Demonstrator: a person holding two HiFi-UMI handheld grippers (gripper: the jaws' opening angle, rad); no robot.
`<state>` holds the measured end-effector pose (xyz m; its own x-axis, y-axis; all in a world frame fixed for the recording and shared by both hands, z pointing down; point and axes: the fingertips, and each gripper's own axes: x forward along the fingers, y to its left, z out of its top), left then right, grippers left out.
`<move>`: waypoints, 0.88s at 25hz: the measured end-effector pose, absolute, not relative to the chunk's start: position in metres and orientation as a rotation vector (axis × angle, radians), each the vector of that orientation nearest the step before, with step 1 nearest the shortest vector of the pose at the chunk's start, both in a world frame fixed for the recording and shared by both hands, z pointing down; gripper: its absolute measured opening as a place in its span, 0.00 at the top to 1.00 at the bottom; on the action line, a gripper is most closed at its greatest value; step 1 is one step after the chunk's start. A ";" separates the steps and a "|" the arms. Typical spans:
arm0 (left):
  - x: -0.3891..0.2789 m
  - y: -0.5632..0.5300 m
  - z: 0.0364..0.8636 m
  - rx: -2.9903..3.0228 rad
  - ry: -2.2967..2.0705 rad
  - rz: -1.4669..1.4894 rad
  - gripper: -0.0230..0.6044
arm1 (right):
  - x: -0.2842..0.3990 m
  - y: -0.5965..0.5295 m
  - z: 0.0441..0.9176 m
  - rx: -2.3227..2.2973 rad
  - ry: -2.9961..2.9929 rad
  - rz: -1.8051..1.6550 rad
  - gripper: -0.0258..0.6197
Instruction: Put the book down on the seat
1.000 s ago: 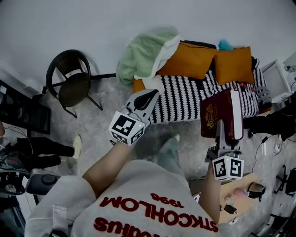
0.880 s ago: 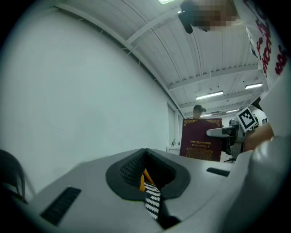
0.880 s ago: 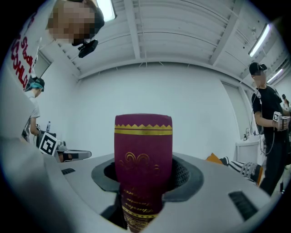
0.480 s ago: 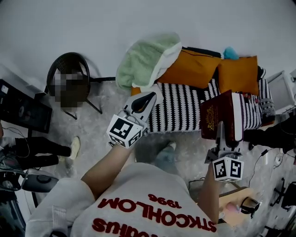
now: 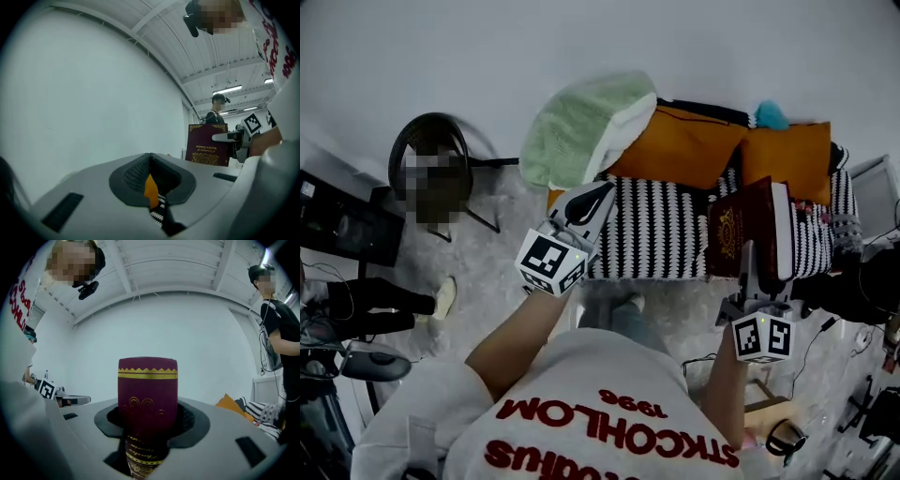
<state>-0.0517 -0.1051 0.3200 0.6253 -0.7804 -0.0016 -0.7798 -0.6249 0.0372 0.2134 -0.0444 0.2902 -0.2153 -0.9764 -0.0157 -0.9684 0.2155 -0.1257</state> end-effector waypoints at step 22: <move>0.025 -0.214 0.348 2.749 -1.456 -0.005 0.94 | 0.299 -0.164 0.344 -1.834 2.459 -0.285 0.59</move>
